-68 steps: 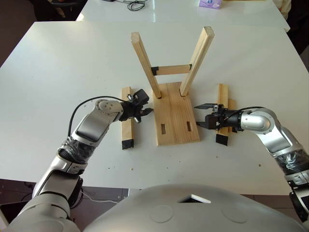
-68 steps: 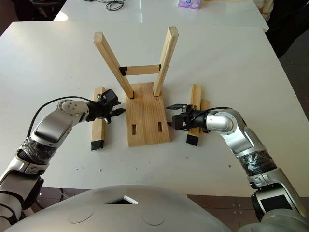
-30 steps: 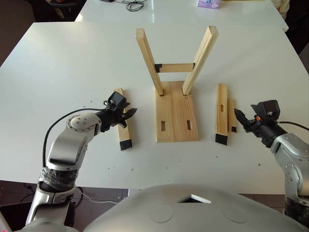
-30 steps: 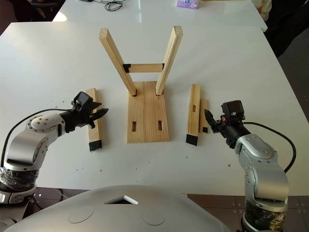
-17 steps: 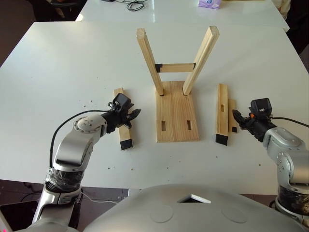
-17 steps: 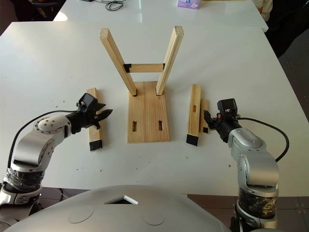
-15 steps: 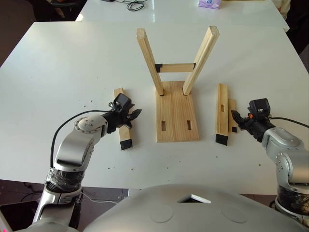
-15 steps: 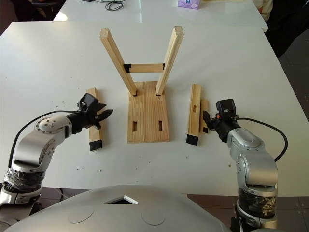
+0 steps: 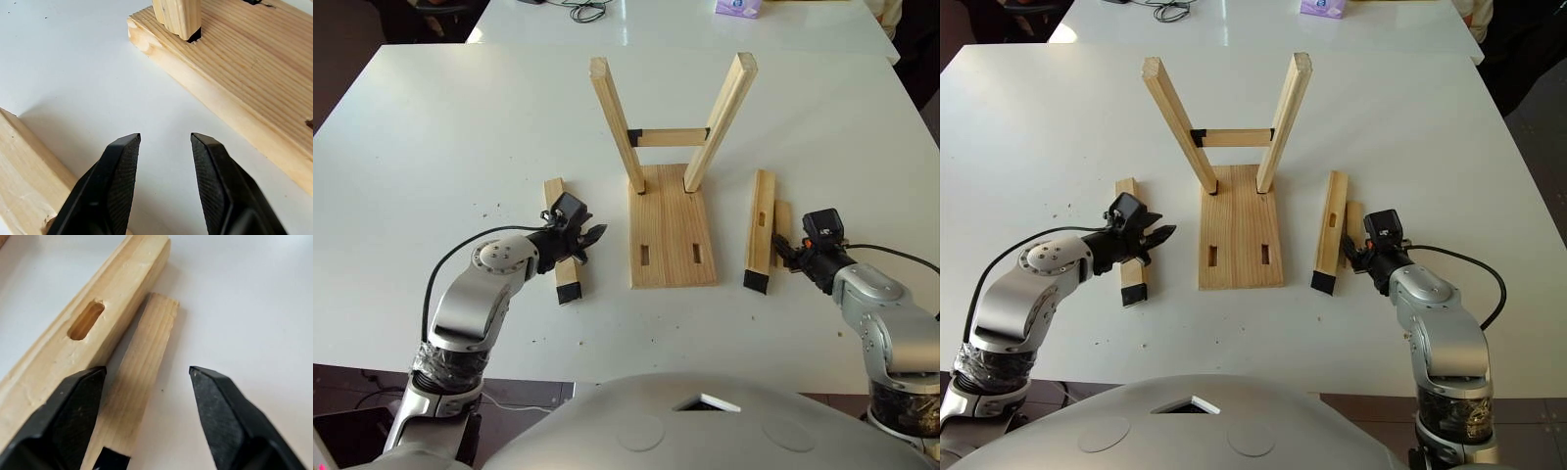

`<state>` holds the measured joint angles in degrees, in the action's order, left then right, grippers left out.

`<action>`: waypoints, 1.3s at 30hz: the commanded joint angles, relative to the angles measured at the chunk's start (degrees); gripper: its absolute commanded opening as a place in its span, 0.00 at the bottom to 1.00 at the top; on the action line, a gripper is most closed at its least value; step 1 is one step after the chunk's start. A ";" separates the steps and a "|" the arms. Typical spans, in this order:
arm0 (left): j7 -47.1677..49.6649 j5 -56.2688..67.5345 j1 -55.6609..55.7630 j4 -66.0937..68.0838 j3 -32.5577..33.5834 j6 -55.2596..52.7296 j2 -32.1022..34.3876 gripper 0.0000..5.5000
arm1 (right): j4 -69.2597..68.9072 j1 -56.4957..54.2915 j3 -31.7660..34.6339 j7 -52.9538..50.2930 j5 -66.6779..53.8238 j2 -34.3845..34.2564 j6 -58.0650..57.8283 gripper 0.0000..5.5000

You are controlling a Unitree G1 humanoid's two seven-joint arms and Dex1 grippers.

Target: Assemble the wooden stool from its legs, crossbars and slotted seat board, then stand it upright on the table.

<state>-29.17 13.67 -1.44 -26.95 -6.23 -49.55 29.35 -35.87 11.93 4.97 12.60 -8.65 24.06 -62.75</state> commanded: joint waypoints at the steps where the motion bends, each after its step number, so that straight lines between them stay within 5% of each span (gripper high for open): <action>1: 0.49 0.04 -0.62 -0.84 -0.30 -0.95 0.53 0.35 | 0.71 0.82 -1.11 -0.08 0.58 0.30 0.81 0.57; 10: -0.42 0.16 1.46 -0.04 -0.95 -1.27 1.04 0.35 | 0.15 4.40 1.10 -1.43 0.73 -0.47 0.87 0.57; 23: -0.27 0.56 2.60 0.36 -0.34 -1.65 1.23 0.35 | 0.83 6.26 1.09 -1.58 0.30 -1.08 1.25 0.24; 39: -6.21 8.59 10.46 -0.02 11.66 -1.67 5.75 0.35 | 1.24 -5.08 13.45 2.79 -5.28 0.10 8.07 0.24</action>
<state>-33.68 19.11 6.75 -24.65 3.46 -50.19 34.61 -33.14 10.83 15.54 12.82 -10.70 23.42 -57.29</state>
